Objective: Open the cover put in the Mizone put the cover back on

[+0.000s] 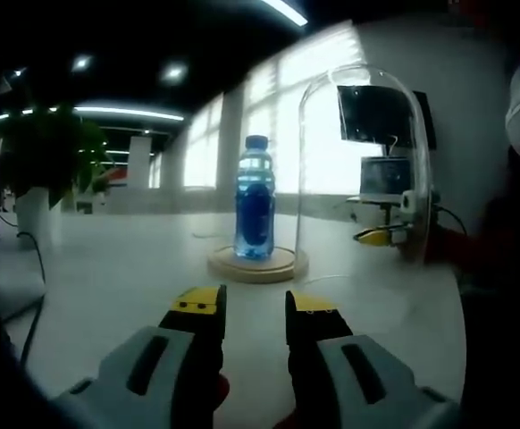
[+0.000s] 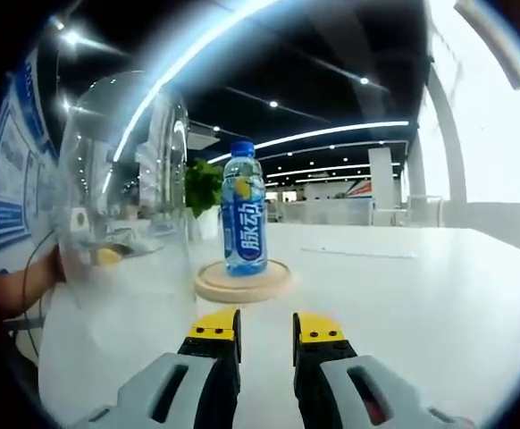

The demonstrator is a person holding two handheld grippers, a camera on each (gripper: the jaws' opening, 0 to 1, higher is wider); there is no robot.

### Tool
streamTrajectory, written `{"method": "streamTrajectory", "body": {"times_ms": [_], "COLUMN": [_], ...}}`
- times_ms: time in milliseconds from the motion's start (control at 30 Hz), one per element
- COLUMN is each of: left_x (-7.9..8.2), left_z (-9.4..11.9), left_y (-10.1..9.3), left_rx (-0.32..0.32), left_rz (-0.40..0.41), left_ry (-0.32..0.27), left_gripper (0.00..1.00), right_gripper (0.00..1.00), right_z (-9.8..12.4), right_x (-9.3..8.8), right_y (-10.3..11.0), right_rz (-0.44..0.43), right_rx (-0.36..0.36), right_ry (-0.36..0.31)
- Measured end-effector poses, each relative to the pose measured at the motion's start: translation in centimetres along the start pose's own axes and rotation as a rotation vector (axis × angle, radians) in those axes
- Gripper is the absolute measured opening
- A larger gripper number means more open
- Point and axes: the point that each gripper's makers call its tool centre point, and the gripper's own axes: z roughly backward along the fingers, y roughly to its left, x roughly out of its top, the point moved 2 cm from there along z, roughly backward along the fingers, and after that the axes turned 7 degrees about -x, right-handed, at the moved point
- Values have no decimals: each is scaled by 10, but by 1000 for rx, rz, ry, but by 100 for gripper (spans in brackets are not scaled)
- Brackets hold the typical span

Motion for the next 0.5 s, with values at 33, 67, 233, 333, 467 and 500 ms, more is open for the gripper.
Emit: {"method": "streamTrajectory", "body": {"times_ms": [33,67,233,333,467,500], "left_x": [0,0,0,0,0,1], "left_z": [0,0,0,0,1,1], "left_y": [0,0,0,0,0,-1], "left_rx": [0,0,0,-1,-3,-5], "left_rz": [0,-1,-1,-1,1,3], "left_ry": [0,0,0,0,-3,-5], "left_gripper": [22,22,22,22,22,22], "right_gripper": [16,16,16,16,16,16], "right_z": [0,0,0,0,0,0], "right_x": [0,0,-1,-1,-1,-1], "right_y": [0,0,1,1,1,1], "right_rz": [1,3,9,14,11,10], "right_rx": [1,1,5,6,6,6], "right_ry": [0,1,4,4,4,4]}}
